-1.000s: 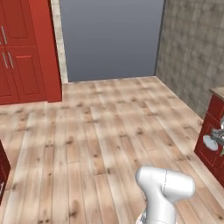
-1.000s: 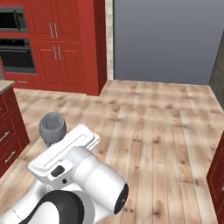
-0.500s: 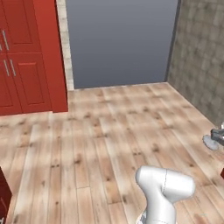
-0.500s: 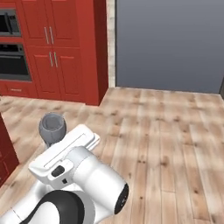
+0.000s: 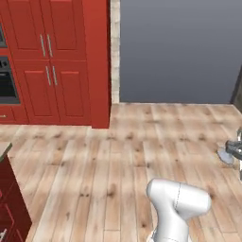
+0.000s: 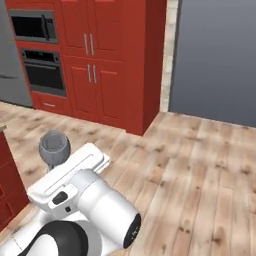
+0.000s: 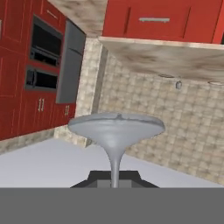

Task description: Retrieve the wine glasses from the counter and place one next to each plate.

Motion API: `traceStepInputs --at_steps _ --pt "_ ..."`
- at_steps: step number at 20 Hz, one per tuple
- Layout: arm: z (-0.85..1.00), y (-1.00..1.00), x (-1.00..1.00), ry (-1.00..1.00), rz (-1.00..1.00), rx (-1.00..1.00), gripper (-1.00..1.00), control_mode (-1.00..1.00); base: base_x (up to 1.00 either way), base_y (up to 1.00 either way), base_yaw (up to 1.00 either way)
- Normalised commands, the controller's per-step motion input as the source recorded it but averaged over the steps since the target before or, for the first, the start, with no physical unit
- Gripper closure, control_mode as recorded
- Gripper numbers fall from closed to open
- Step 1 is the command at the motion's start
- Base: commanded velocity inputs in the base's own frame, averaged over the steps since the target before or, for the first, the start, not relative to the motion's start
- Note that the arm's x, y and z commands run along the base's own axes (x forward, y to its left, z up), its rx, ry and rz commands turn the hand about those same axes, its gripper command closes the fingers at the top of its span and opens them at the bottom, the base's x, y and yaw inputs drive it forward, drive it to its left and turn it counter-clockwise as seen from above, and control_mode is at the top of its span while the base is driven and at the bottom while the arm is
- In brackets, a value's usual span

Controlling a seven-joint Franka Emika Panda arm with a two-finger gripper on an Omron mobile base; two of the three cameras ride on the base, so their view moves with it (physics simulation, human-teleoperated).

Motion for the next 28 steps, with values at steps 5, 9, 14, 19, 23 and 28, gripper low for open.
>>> traceStepInputs --at_steps 5,9,14,19,23,28 --pt "0.0 0.0 0.0 0.0 0.0 0.0 1.0 1.0 1.0 -0.13 0.66" --pt "0.0 0.0 0.0 0.0 0.0 0.0 1.0 1.0 1.0 -0.17 0.71" --pt "0.0 0.0 0.0 0.0 0.0 0.0 1.0 1.0 1.0 -0.31 0.72" --pt "0.0 0.0 0.0 0.0 0.0 0.0 1.0 1.0 1.0 -0.26 0.8" --pt "0.0 0.0 0.0 0.0 0.0 0.0 1.0 1.0 0.93 -0.31 0.81" --pt "0.0 0.0 0.0 0.0 0.0 0.0 1.0 1.0 0.82 -0.66 0.7"
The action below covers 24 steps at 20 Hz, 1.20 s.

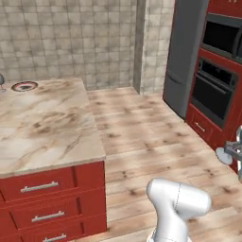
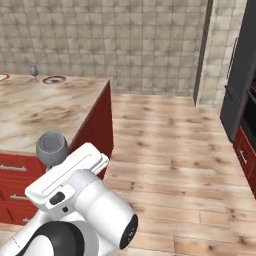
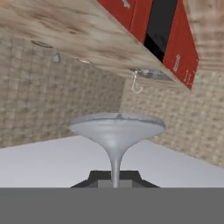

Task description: Retrieve the wine glasses from the counter and place one next to each plate.

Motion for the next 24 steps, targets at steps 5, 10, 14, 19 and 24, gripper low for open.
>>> traceStepInputs --at_steps 5,10,14,19,24 --pt "0.0 0.0 0.0 0.0 0.0 0.0 1.0 1.0 0.69 -0.85 0.64" --pt "0.0 0.0 0.0 0.0 0.0 0.0 1.0 1.0 0.79 -1.0 0.51" --pt "0.0 0.0 0.0 0.0 0.0 0.0 1.0 1.0 0.91 -1.0 0.43" --pt "0.0 0.0 0.0 0.0 0.0 0.0 1.0 1.0 0.82 -1.0 0.45" --pt "0.0 0.0 0.0 0.0 0.0 0.0 1.0 1.0 0.81 -1.0 0.51"
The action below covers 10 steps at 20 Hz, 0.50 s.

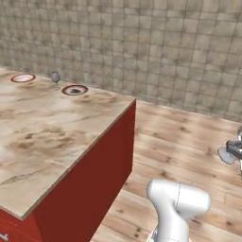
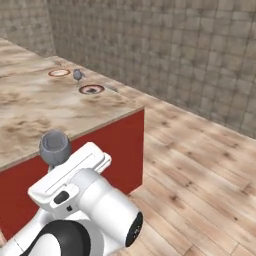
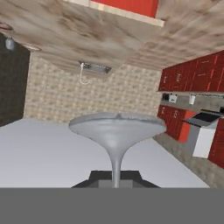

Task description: Retrieve the wine glasses from the counter and place one next to each plate.

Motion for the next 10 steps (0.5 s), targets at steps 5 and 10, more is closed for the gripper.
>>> traceStepInputs --at_steps 5,10 --pt "0.0 0.0 0.0 0.0 0.0 0.0 1.0 1.0 0.69 -0.84 0.64" --pt "0.0 0.0 0.0 0.0 0.0 0.0 1.0 1.0 0.23 -0.68 0.74"
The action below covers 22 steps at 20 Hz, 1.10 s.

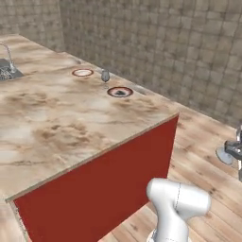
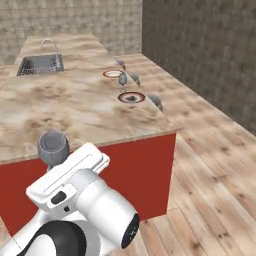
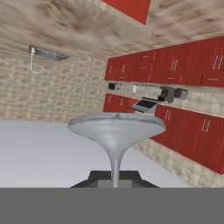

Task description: Retrieve the wine glasses from the counter and place one next to each plate.

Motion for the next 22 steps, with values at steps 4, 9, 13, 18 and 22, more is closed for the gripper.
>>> traceStepInputs --at_steps 4,9,13,18,22 --pt "0.0 0.0 0.0 0.0 0.0 0.0 1.0 1.0 0.0 -0.72 0.74" --pt "0.0 0.0 0.0 0.0 0.0 0.0 1.0 1.0 -0.09 -0.8 0.72" --pt "0.0 0.0 0.0 0.0 0.0 0.0 1.0 1.0 -0.13 -0.92 0.69" --pt "0.0 0.0 0.0 0.0 0.0 0.0 1.0 1.0 -0.53 -1.0 0.6" --pt "0.0 0.0 0.0 0.0 0.0 0.0 1.0 1.0 -0.78 -1.0 0.58"
